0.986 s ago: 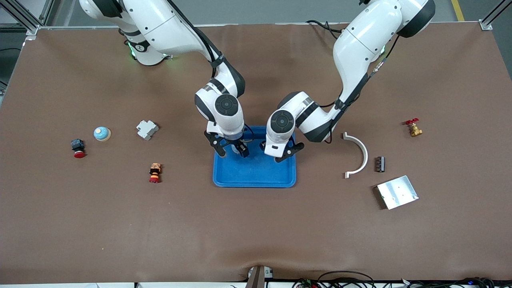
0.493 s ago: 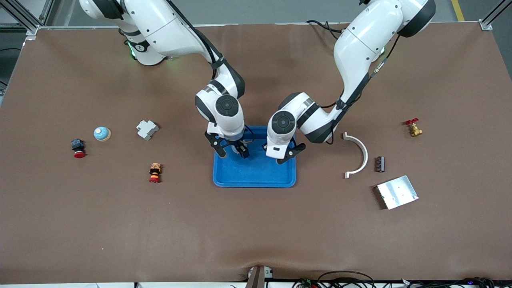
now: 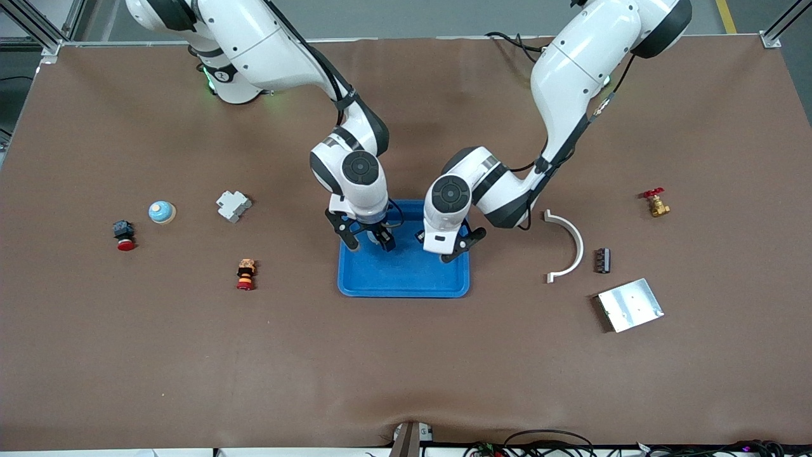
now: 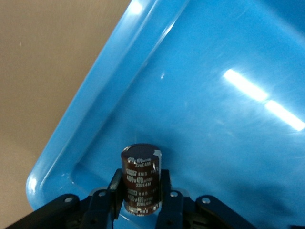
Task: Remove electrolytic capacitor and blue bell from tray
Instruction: 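Lift the bell and the capacitor out of the tray with both grippers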
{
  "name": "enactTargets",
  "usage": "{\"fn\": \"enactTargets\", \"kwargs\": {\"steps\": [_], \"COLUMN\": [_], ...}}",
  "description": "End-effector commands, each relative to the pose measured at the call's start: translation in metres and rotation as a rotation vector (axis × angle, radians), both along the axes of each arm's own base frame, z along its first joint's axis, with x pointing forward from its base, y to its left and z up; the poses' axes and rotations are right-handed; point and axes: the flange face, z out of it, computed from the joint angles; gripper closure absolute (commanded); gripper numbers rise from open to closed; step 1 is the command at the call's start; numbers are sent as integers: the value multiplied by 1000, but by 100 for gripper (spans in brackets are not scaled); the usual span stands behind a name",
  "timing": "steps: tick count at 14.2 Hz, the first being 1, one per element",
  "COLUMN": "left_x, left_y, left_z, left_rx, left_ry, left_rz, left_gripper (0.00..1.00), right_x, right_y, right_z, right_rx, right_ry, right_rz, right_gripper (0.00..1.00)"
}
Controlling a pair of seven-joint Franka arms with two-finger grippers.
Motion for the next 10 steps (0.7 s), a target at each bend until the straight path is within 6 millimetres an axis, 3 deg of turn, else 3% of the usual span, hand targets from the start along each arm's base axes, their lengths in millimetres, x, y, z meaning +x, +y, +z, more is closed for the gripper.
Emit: {"fn": "enactTargets", "kwargs": {"steps": [1, 2, 3, 4, 5, 6, 10], "left_x": [14, 20, 30, 34, 36, 40, 47], "left_y": [5, 9, 20, 26, 34, 48, 113], "left_z": [44, 57, 72, 83, 93, 99, 114], "left_rx": [0, -3, -2, 0, 11, 34, 89], "left_ry": [-75, -98, -123, -134, -132, -115, -28], "left_rz": [18, 18, 23, 2, -36, -82, -337], "left_gripper": [100, 100, 100, 100, 100, 100, 100], "right_x": [0, 0, 0, 0, 0, 1, 14], "right_y": [9, 9, 9, 9, 9, 7, 5], "right_z": [-1, -1, -1, -1, -1, -1, 14], "right_rx": [-8, -9, -10, -11, -12, -11, 5], "right_ry": [-20, -21, -21, -23, -23, -23, -28], "right_rz": [-5, -4, -2, 2, 4, -2, -27], "right_gripper": [10, 14, 25, 47, 81, 100, 100]}}
